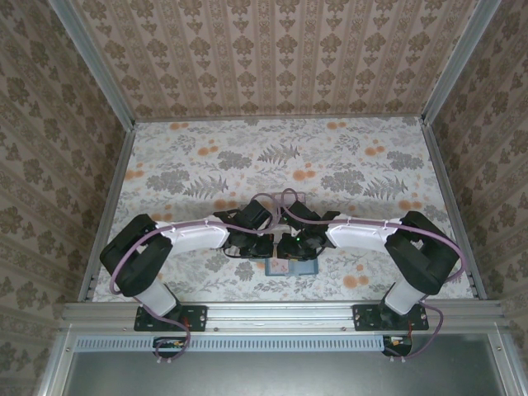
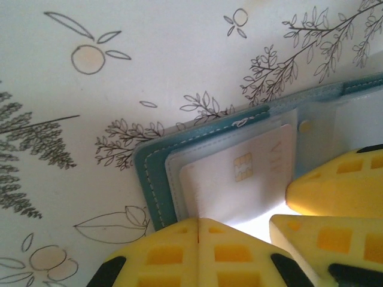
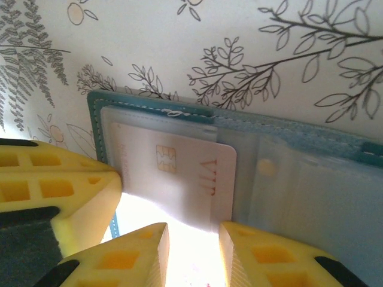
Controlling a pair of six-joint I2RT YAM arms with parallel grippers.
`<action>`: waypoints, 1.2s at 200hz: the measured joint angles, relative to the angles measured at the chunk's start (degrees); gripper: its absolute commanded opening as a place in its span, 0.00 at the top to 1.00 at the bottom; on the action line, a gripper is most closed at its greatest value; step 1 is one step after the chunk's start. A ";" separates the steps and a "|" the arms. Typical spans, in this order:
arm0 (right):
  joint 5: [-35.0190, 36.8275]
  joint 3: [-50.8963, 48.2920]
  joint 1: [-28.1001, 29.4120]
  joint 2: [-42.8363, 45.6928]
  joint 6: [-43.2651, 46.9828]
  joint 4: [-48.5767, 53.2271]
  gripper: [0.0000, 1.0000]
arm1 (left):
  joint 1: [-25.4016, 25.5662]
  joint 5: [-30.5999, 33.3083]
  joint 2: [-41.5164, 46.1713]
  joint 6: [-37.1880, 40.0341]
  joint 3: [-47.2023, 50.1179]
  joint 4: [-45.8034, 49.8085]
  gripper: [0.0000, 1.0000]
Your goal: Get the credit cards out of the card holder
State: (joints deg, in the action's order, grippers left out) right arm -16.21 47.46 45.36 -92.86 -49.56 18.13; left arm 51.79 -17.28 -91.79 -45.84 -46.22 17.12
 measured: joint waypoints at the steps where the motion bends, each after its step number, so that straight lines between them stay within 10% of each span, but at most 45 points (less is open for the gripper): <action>1: 0.04 0.02 0.00 0.00 0.00 0.07 0.70 | 0.00 0.02 0.00 0.00 0.00 0.00 0.99; 240: 2.16 0.68 -0.28 1.29 0.98 4.26 0.75 | 1.49 0.20 -2.89 0.66 -3.91 2.95 1.00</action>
State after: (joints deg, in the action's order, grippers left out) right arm -14.04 48.14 45.08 -91.57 -48.58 22.39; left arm 53.28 -17.08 -94.67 -45.19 -50.13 20.08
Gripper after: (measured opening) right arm 0.256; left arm 0.046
